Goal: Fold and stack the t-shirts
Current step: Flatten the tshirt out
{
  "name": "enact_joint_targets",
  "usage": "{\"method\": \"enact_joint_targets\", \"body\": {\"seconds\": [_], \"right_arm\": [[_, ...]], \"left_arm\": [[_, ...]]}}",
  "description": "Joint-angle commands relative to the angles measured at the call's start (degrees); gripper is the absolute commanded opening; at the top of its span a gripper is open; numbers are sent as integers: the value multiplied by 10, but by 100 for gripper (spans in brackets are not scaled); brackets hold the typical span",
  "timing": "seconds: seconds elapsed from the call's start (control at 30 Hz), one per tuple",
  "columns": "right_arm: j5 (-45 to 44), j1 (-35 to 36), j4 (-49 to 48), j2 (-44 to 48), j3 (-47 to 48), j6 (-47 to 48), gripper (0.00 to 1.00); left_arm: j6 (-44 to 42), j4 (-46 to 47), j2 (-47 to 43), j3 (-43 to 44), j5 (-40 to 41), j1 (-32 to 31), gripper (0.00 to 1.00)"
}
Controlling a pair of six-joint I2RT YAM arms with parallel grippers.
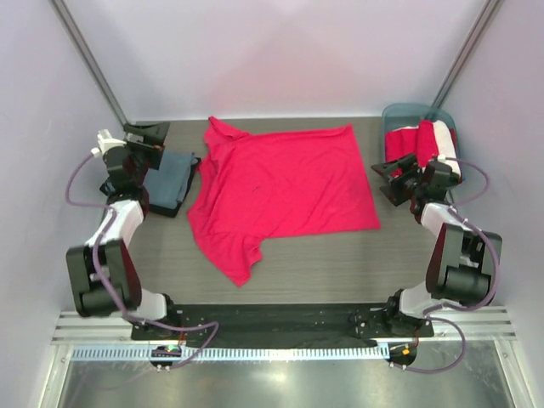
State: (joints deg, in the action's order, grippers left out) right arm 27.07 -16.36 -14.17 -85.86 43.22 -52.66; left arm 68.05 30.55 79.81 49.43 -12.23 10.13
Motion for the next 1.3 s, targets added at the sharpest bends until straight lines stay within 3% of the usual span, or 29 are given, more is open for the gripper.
{"method": "enact_joint_targets", "body": {"seconds": [0.0, 0.1, 0.17, 0.27, 0.33, 0.47, 0.6, 0.73, 0.9, 1.27], "right_arm": [[-28, 26, 51, 103, -29, 53, 93], [-70, 33, 114, 157, -23, 103, 100], [-93, 34, 166, 189, -24, 121, 100], [-114, 33, 178, 220, -42, 122, 100], [-111, 34, 182, 230, -59, 116, 100], [-118, 39, 205, 246, -76, 105, 84], [-165, 48, 248, 250, -77, 123, 61], [-200, 52, 264, 247, -91, 133, 59], [-231, 58, 237, 236, -130, 119, 48], [-268, 79, 162, 195, -189, 85, 43]], "left_arm": [[58, 11, 39, 21, -161, 6, 100], [46, -41, 2, -11, -144, 4, 100], [-4, -95, -38, -12, -113, -9, 100], [-89, -212, -95, -1, -37, -27, 99], [-93, -244, -130, -28, 9, -29, 100], [-94, -290, -205, -52, 17, -43, 100], [-123, -464, -250, -19, 97, -124, 98], [-139, -545, -264, -18, 112, -176, 97], [-137, -580, -265, -57, 113, -231, 92], [-103, -653, -270, -83, 185, -347, 85]]}}
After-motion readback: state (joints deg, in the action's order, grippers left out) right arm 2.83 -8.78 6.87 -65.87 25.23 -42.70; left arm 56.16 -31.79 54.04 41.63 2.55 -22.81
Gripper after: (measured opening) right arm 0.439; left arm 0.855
